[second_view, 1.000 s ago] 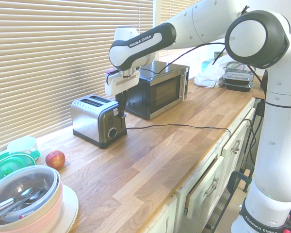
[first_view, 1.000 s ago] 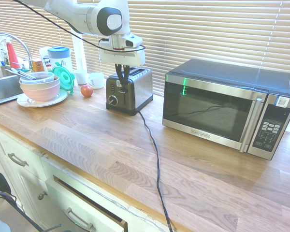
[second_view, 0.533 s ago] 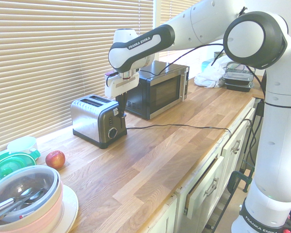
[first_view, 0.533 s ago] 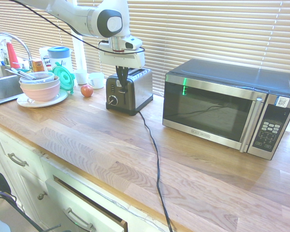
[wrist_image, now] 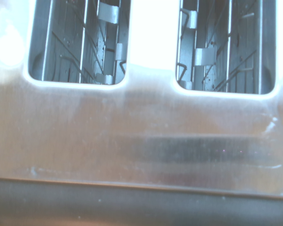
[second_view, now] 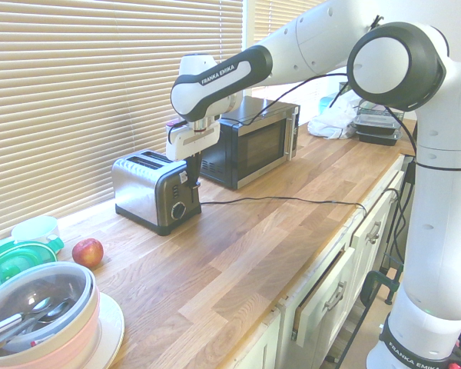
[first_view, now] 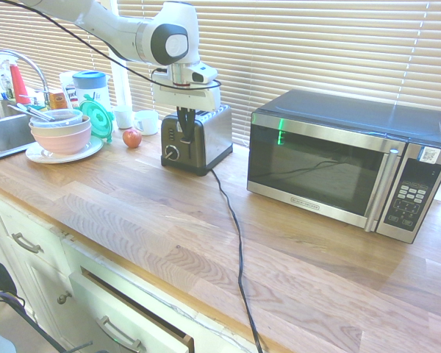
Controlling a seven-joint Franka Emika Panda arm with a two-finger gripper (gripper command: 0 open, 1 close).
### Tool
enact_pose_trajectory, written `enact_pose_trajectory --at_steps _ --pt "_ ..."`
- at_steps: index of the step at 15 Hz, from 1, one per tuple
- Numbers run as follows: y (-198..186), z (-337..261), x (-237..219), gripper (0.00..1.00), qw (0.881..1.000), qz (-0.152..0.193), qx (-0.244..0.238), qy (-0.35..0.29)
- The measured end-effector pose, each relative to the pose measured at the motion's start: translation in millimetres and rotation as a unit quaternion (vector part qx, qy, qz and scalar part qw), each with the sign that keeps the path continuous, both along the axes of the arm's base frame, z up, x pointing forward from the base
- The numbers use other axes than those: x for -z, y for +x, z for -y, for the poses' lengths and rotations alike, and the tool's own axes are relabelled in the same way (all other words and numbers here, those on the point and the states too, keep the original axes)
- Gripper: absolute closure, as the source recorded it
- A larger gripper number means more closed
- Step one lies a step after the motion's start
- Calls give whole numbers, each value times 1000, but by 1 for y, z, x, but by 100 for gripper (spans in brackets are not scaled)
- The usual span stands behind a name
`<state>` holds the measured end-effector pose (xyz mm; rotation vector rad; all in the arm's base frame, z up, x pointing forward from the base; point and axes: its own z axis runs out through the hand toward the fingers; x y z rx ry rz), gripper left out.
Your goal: Press the toaster
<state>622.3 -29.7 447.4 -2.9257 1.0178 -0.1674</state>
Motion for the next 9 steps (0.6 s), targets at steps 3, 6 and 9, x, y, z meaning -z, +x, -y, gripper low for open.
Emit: enact_pose_trajectory --at_steps 3,6,9 --pt "1 -6 6 100 1000 -5 -4 0" --pt "3 -15 16 100 1000 -13 -8 2" --pt "4 -11 18 100 1000 -14 0 12"
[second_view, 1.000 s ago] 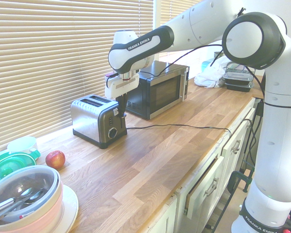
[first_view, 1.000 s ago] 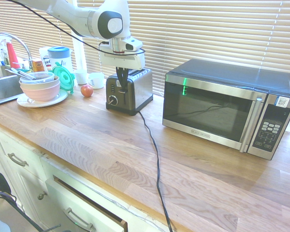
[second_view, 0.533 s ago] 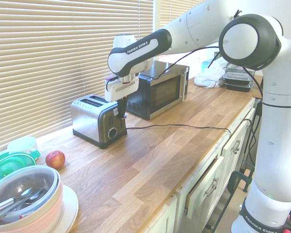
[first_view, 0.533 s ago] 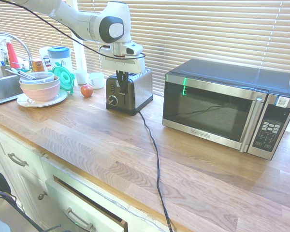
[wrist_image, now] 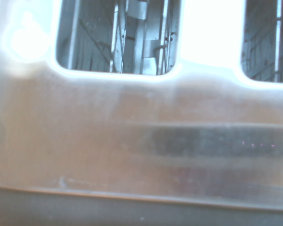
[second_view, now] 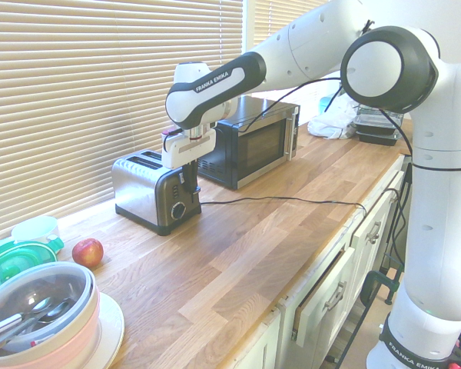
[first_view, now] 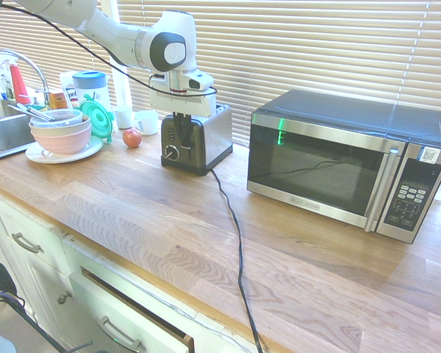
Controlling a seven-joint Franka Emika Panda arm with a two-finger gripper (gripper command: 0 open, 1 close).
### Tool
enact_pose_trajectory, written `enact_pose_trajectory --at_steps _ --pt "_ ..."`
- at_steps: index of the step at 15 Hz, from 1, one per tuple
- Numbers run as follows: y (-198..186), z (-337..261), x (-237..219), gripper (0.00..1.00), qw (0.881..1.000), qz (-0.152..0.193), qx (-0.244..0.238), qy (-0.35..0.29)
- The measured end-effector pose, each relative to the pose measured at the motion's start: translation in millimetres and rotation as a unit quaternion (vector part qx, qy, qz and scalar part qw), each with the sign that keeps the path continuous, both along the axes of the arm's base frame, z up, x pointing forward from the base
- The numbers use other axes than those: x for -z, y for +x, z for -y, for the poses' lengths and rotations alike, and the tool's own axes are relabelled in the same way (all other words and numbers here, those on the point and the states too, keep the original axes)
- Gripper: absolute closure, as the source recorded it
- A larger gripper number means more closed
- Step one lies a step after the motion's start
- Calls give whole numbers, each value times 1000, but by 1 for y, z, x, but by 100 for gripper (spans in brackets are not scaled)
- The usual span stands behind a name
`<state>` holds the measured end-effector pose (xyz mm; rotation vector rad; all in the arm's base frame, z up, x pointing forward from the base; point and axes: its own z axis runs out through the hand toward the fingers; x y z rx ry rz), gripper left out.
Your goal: Press the toaster
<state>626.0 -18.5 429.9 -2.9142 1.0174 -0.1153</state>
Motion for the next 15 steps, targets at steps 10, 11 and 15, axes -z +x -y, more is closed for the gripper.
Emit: enact_pose_trajectory --at_steps 10,11,15 --pt "0 16 0 100 1000 1 17 12" --pt "-1 19 -1 100 1000 2 18 13" --pt "0 18 1 100 1000 1 17 13"
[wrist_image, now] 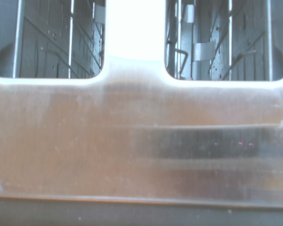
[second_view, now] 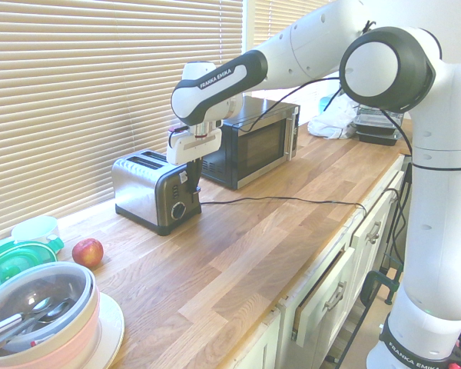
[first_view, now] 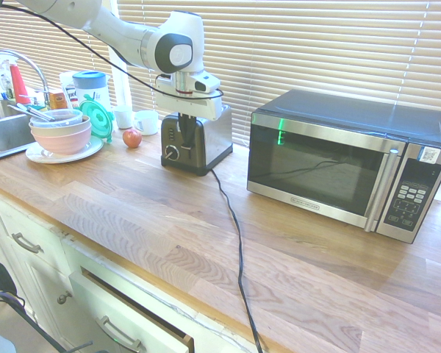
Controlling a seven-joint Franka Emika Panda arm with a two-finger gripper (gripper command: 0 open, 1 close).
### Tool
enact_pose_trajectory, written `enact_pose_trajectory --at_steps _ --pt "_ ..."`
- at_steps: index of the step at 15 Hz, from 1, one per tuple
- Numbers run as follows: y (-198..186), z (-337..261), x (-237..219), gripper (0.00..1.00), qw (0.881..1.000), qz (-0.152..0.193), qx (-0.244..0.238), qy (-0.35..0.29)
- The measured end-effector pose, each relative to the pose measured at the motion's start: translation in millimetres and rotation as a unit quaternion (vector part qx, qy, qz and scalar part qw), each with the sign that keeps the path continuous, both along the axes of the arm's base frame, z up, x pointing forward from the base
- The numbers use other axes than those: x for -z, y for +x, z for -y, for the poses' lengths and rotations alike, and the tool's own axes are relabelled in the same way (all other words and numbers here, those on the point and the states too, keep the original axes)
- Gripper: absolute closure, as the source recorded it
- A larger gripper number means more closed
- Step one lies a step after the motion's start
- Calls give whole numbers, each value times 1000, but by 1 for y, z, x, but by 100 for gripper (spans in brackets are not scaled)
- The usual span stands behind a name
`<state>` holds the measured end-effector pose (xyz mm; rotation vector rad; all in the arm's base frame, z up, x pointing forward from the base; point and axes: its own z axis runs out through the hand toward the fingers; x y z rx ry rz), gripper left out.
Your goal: Press the toaster
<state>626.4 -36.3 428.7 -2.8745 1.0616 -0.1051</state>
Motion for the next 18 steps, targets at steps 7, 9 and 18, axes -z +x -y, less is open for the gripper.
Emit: enact_pose_trajectory --at_steps 7,9,18 --pt "5 6 18 100 1000 -10 8 5" --pt "7 11 30 100 1000 -15 14 11" --pt "7 8 29 100 1000 -14 10 9"
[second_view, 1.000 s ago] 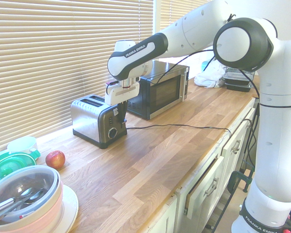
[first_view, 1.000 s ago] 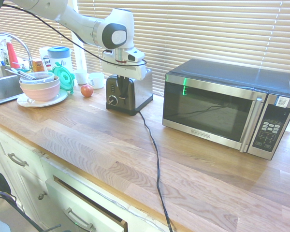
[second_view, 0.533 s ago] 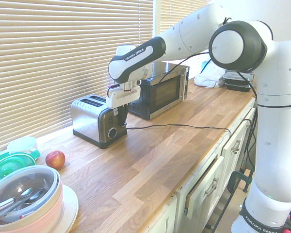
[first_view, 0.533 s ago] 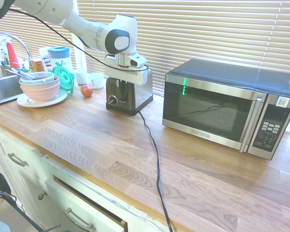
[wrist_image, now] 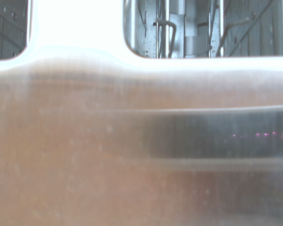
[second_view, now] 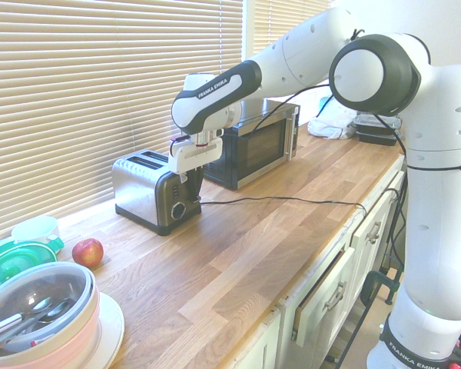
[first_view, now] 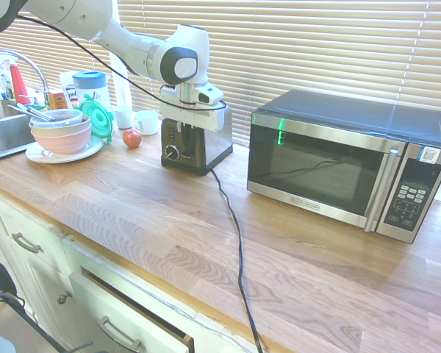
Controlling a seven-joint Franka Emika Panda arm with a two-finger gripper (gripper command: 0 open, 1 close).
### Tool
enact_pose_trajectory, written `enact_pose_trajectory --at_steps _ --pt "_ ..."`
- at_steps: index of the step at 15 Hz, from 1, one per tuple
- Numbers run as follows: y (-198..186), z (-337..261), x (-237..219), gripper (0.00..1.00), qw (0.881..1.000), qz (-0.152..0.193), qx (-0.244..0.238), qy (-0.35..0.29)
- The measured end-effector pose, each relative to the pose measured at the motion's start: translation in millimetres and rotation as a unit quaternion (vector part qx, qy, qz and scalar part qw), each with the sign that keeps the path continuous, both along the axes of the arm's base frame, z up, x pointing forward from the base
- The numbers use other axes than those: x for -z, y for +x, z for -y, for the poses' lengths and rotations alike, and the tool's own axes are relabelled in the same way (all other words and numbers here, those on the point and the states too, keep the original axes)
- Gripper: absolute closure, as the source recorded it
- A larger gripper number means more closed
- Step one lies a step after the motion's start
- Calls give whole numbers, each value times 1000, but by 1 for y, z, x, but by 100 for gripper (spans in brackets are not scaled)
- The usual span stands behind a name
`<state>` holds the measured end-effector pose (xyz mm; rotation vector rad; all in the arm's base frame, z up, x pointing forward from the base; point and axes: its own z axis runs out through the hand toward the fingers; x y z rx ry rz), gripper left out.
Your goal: Press the toaster
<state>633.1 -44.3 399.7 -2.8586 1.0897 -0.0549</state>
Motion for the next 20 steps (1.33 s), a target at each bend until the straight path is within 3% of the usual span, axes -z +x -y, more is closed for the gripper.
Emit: enact_pose_trajectory --at_steps 3,10,14,20 --pt "-3 0 -5 100 1000 5 0 0" --pt "-40 4 -57 100 998 65 -2 -3" --pt "-75 6 -49 100 998 56 -12 -3" --pt "-159 2 -21 100 998 46 -42 -13"
